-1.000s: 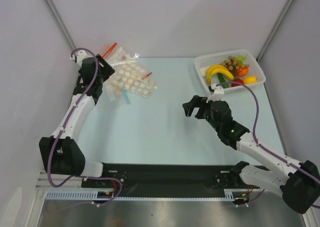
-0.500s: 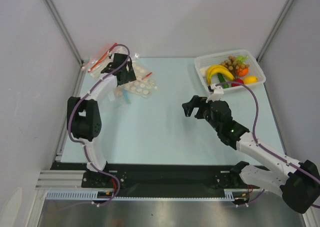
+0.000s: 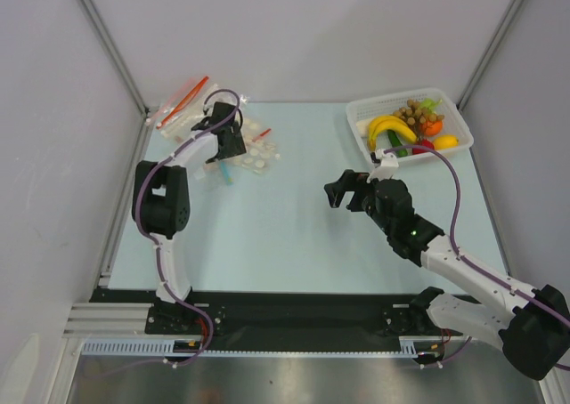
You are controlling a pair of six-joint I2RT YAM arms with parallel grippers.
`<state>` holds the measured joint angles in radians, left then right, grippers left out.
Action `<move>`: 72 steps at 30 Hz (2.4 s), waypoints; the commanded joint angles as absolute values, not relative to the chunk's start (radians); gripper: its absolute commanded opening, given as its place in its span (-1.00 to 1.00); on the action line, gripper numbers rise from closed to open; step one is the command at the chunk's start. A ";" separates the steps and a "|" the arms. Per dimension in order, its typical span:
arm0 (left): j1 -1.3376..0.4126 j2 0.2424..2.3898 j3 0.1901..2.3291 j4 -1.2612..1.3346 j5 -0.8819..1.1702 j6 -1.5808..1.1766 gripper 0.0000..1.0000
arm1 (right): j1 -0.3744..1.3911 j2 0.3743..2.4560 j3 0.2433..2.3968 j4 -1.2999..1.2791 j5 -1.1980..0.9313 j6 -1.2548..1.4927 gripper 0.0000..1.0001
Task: Place the food in the zip-top bag and seal the zipper
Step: Pick up the zipper food storage bag at the center of the board, then open the zipper of the food storage bag.
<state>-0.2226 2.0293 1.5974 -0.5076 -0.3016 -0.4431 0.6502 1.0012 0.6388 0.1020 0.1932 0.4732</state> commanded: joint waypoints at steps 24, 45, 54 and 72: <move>-0.247 2.125 1.575 -0.614 -0.465 -0.397 -0.42 | 0.647 0.968 0.647 0.121 0.193 0.466 0.99; -0.192 1.677 1.440 -0.664 -0.538 -0.566 -0.99 | 0.652 1.012 0.640 0.149 0.158 0.471 0.99; -0.273 1.225 1.177 -0.431 -0.350 -0.684 -0.99 | 0.660 1.048 0.630 0.212 0.049 0.491 0.90; -0.745 1.052 0.644 0.316 -0.112 -0.457 -0.99 | 0.698 1.138 0.676 0.321 -0.060 0.482 0.24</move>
<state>-0.6842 1.0889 0.6731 0.0856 -0.1452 -0.5762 0.6842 1.1477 0.7010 0.2504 -0.0277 0.4957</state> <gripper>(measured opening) 0.005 0.631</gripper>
